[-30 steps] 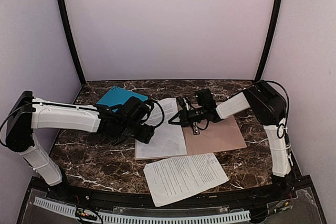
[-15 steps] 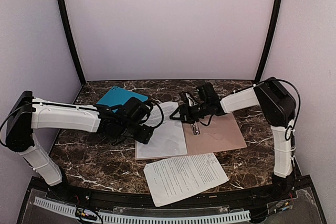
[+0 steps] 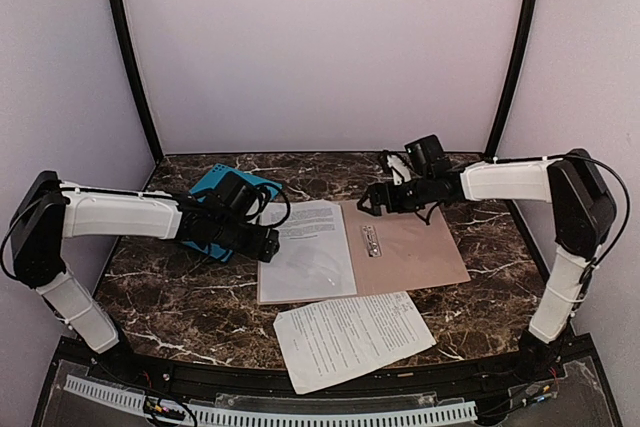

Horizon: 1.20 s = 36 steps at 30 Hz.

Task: Put the files into the folder
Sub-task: Adjust the file at the center of the board.

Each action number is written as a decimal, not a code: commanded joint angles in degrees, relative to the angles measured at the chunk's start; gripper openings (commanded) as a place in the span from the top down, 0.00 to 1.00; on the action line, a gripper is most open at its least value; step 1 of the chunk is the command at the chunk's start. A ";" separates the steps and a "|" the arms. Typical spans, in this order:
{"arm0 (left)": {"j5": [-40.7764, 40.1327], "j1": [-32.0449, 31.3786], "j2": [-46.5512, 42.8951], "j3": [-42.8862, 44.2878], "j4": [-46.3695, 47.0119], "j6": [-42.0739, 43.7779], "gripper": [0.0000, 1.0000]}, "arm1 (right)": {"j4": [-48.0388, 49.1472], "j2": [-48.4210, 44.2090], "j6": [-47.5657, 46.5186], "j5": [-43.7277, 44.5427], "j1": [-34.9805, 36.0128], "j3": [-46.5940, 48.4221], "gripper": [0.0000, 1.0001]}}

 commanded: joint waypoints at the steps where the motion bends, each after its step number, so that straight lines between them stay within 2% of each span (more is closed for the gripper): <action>1: 5.84 1.78 0.79 -0.99 0.81 -1.03 0.14 | -4.61 -3.19 -3.21 5.91 -3.29 -6.00 0.05; 7: 9.82 3.46 2.31 -0.94 -0.05 -1.05 0.15 | -4.01 -7.53 -0.43 4.08 -5.08 -12.78 0.04; 9: 13.38 3.40 1.58 -2.32 0.45 -1.30 0.17 | -3.64 -9.72 0.94 1.53 -4.57 -15.51 0.04; 13: 18.11 1.47 -2.83 -7.50 5.01 0.15 0.20 | -6.25 -14.72 1.65 2.40 0.21 -19.31 0.04; 16: 16.44 -3.14 -4.93 -8.45 2.64 3.36 0.20 | -8.44 -18.22 2.93 2.84 4.44 -21.54 0.06; 21: 16.95 -7.03 -4.80 -9.76 -1.38 2.48 0.26 | -10.91 -22.04 5.15 3.14 12.13 -23.91 0.10; 29: 19.58 -11.06 -4.28 -12.10 -2.41 0.17 0.32 | -9.11 -20.93 8.21 4.36 22.42 -27.86 0.14; 36: 21.39 -12.90 -2.97 -12.92 -1.49 -0.41 0.35 | -6.15 -16.90 10.55 5.37 25.59 -30.34 0.15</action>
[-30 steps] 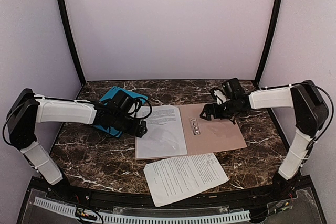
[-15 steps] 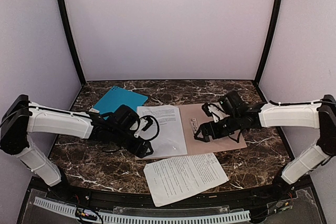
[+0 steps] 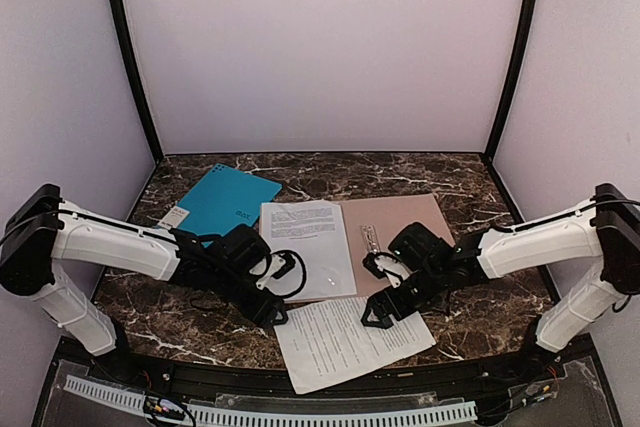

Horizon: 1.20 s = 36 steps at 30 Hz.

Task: Put the files into the folder
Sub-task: Adjust the file at the center of the board.

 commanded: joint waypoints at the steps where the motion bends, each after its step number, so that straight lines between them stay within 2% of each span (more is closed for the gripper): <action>1: 2.27 -0.86 1.09 -1.08 -0.78 -0.86 0.36 | 3.02 2.60 2.37 1.75 1.25 -1.39 0.15; 9: 3.34 -1.20 4.83 -0.82 -0.66 -0.60 0.45 | 3.51 4.25 2.28 2.04 1.27 -1.40 0.15; 11: 3.52 -1.24 5.33 -0.58 -0.82 -0.41 0.50 | 3.42 4.51 2.24 2.17 1.31 -1.23 0.15; 17: 2.09 -1.34 4.65 0.03 -3.10 -0.26 0.72 | 3.19 4.71 2.18 2.13 1.26 -0.68 0.15; 24: -5.28 -1.34 4.20 3.18 -10.53 1.51 0.97 | 1.69 4.47 1.91 2.55 1.25 0.39 0.15; 31: -16.43 -1.35 4.20 7.37 -20.98 3.27 0.99 | -1.85 2.35 0.49 5.33 1.14 2.82 0.11; 36: -21.31 -1.30 3.92 9.91 -24.31 3.56 0.99 | -5.06 1.09 -0.92 8.44 -0.61 5.20 0.08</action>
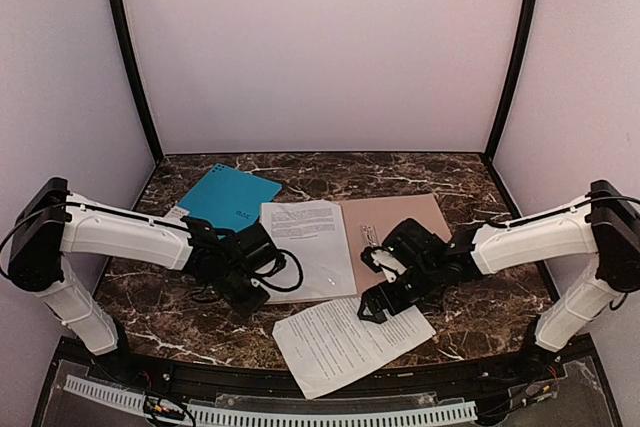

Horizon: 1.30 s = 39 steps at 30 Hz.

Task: Put the files into the folder
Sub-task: Adjust the file at the center of the board, then rotate the folder with some files at the center of the board.

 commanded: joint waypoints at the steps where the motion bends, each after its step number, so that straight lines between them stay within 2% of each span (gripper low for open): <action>1: -7.11 -0.24 -0.06 2.44 -6.33 1.02 0.99 | -4.45 -2.21 -1.75 4.15 -2.14 2.75 0.07; 3: -6.92 -0.18 -0.07 2.70 -4.86 0.67 0.95 | -4.89 -3.27 -1.95 4.75 -4.87 3.07 0.04; 5: -5.90 -0.14 0.11 2.90 -3.11 0.12 0.82 | -5.01 -4.21 -2.55 5.09 -8.14 3.54 0.03; 6: -5.65 -0.18 0.24 3.05 -2.72 -0.08 0.73 | -4.99 -4.75 -3.06 5.28 -10.01 3.93 0.03; 9: -5.10 -0.19 0.51 3.92 -0.57 -0.25 0.59 | -5.06 -5.15 -5.29 5.57 -13.87 5.81 0.01; 11: -5.07 -0.20 0.94 5.04 1.09 -0.20 0.46 | -5.13 -4.14 -6.29 5.98 -16.72 7.47 0.01; 17: -2.38 -0.18 6.27 13.33 8.86 -2.62 0.27 | -3.63 1.49 -7.93 7.01 -23.88 11.53 0.01; 24: -2.15 -0.37 21.18 31.66 11.31 -2.43 0.24 | -0.65 5.20 -7.78 3.53 -33.71 11.44 0.01; 32: -2.11 -0.36 35.35 48.91 10.42 -2.78 0.25 | 2.31 5.23 -5.04 3.25 -37.89 5.83 0.01; 39: -3.10 -0.33 43.88 60.38 6.99 -3.51 0.24 | 4.27 3.72 -4.40 2.34 -40.77 0.34 0.01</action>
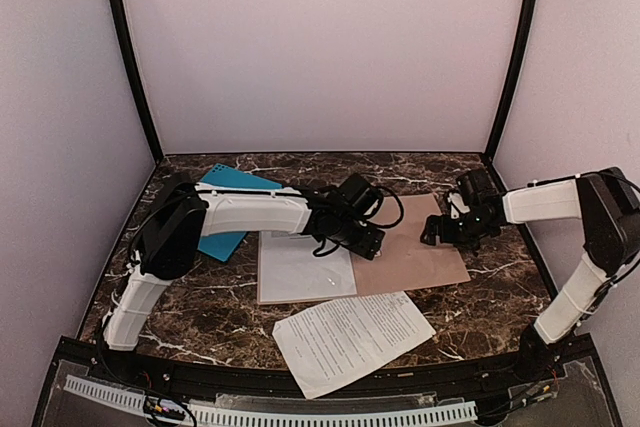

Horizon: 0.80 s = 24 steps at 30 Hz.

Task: Put the files into the folder
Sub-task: Rotate the folder with some files at the center of the board.

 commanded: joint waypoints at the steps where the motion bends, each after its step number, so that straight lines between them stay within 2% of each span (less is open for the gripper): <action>1: -0.99 -0.36 3.00 5.26 -3.64 -0.94 0.24 | 1.50 -1.11 1.27 -0.74 -1.61 -3.79 0.01; 9: -3.58 -0.22 8.73 11.18 -6.56 -0.61 0.28 | 5.31 -4.69 4.69 -6.08 -1.77 -11.23 0.02; 15: -2.43 0.18 10.26 11.31 -6.72 -0.66 0.46 | 6.47 -11.07 7.24 -9.96 -1.69 -15.72 0.04; 22: -1.55 0.64 8.90 9.89 -8.15 3.61 0.73 | -0.38 -19.54 5.99 -7.87 -1.70 -14.24 0.04; 24: -0.79 1.03 7.85 8.75 -8.34 5.71 0.78 | -2.44 -21.30 5.38 -7.08 -1.72 -12.86 0.04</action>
